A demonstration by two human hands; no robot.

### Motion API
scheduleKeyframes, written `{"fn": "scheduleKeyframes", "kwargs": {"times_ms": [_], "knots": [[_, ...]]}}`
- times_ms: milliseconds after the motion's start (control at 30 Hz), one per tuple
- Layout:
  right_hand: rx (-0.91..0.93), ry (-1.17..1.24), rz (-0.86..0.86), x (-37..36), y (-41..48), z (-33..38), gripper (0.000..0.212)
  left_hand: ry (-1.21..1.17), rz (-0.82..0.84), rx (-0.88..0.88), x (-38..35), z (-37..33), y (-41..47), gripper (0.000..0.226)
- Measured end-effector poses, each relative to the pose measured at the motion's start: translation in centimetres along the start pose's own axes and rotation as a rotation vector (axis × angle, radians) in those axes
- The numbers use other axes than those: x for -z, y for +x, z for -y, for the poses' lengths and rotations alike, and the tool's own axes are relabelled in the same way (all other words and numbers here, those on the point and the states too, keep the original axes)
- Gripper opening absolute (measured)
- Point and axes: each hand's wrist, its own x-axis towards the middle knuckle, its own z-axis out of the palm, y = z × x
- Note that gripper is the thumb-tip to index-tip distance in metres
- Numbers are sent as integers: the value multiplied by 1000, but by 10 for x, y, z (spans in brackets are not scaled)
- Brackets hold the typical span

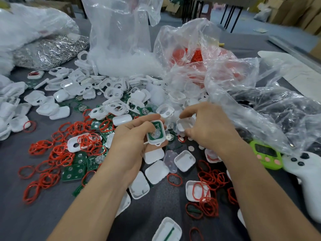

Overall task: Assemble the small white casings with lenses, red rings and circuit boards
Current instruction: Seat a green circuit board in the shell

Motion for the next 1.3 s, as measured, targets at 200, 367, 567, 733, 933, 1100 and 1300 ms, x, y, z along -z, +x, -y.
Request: {"fn": "scheduleKeyframes", "kwargs": {"times_ms": [200,367,567,733,933,1100,1300], "knots": [[-292,1189,-33,-7,-18,-2,12,-6,-18,13,0,1,0,32],[-330,1586,176,-9,-35,11,18,37,-28,-5,-4,4,-1,33],[-176,1450,219,-9,-39,3,19,76,-22,-21,-6,5,-3,32],[-30,1288,212,-11,-39,-3,33,102,-10,-26,-7,3,-5,31],[-56,1329,256,-9,-39,-4,37,136,-7,-29,-7,4,-5,32],[-122,1357,247,-9,-38,-5,32,137,6,-32,-7,4,-5,32],[-155,1405,239,-9,-37,-6,29,112,37,-36,-9,5,-7,34]]}}
